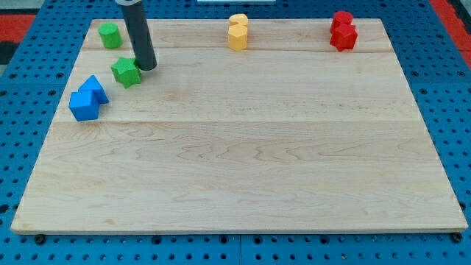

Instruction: Place arm on top left of green circle

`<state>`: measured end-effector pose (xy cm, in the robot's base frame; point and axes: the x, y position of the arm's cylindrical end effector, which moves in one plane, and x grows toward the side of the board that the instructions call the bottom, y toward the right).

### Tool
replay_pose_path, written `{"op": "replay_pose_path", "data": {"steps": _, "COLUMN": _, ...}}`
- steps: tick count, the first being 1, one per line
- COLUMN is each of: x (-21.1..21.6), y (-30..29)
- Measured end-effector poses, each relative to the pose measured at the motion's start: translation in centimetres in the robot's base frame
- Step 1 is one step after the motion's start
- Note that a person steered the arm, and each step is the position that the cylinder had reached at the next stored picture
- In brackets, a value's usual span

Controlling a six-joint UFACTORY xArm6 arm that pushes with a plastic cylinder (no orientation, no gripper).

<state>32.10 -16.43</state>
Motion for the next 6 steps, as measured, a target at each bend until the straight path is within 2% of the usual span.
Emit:
{"op": "replay_pose_path", "data": {"steps": 3, "x": 2.2, "y": -3.2}}
{"op": "replay_pose_path", "data": {"steps": 4, "x": 2.0, "y": -2.7}}
{"op": "replay_pose_path", "data": {"steps": 6, "x": -6.1, "y": -2.1}}
